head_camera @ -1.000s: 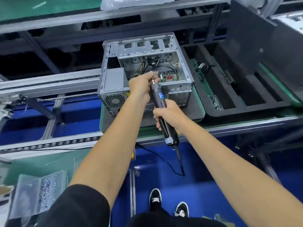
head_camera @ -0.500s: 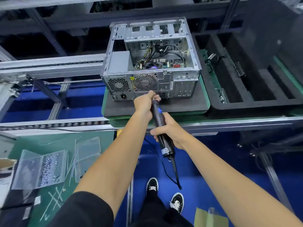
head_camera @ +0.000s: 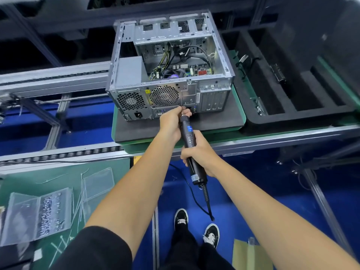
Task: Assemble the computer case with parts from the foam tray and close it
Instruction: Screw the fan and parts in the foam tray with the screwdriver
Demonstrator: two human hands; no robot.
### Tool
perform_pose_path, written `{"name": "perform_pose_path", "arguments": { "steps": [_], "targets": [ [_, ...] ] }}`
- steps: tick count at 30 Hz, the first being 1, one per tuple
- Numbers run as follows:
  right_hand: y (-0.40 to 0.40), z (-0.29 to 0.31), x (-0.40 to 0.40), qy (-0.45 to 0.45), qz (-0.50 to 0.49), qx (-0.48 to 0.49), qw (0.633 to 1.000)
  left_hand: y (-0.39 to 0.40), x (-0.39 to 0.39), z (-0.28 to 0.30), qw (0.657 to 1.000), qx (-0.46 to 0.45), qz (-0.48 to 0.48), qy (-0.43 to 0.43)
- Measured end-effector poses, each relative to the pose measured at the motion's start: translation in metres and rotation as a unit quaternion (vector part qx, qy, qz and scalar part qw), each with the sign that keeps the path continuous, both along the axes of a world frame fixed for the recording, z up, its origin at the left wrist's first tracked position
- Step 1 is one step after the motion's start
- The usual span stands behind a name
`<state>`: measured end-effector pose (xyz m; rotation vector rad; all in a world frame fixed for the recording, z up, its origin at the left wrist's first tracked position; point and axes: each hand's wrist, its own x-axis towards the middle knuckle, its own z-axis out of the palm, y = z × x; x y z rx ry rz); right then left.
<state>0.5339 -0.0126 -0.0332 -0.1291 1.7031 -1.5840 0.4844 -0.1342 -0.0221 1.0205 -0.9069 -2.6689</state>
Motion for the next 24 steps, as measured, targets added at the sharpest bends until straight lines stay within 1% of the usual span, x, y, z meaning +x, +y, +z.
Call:
{"name": "perform_pose_path", "arguments": {
  "steps": [24],
  "targets": [
    [-0.012, 0.002, -0.002, -0.004, -0.010, 0.010, 1.000, -0.010, -0.006, -0.006, 1.000, -0.009, -0.001, -0.004]
  ]
}}
